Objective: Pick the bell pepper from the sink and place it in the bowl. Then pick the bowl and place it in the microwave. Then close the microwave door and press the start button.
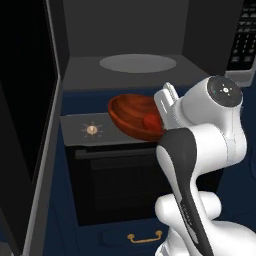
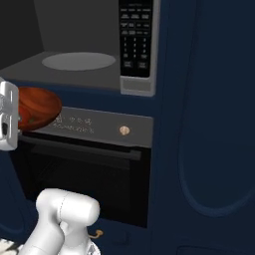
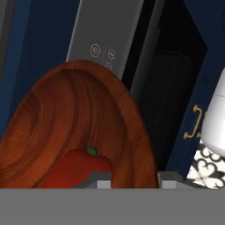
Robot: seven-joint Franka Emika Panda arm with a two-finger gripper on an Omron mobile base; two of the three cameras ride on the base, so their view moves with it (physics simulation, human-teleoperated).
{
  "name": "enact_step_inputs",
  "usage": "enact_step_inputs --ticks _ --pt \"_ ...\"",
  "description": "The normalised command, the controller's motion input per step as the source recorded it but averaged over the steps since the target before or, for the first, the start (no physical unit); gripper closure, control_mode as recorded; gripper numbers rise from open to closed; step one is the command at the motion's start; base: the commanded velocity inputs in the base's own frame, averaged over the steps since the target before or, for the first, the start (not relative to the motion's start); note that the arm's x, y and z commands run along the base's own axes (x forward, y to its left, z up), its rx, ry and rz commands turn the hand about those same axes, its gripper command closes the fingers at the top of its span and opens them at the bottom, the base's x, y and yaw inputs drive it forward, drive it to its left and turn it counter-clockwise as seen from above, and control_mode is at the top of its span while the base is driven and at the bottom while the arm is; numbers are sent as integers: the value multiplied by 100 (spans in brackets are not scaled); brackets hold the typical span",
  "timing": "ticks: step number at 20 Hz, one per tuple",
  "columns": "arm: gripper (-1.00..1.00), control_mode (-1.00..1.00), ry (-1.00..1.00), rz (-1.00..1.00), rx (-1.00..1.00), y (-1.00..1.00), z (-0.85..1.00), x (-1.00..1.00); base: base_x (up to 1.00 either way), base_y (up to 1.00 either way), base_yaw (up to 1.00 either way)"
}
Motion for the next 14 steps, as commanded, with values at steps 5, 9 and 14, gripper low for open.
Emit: enact_step_inputs --ticks 5,9,14 --pt "100 100 0 0 0 0 0 0 20 0 1" --pt "100 100 0 0 0 0 0 0 0 0 0" --pt "100 -100 -6 0 0 0 1 -16 -7 0 0"
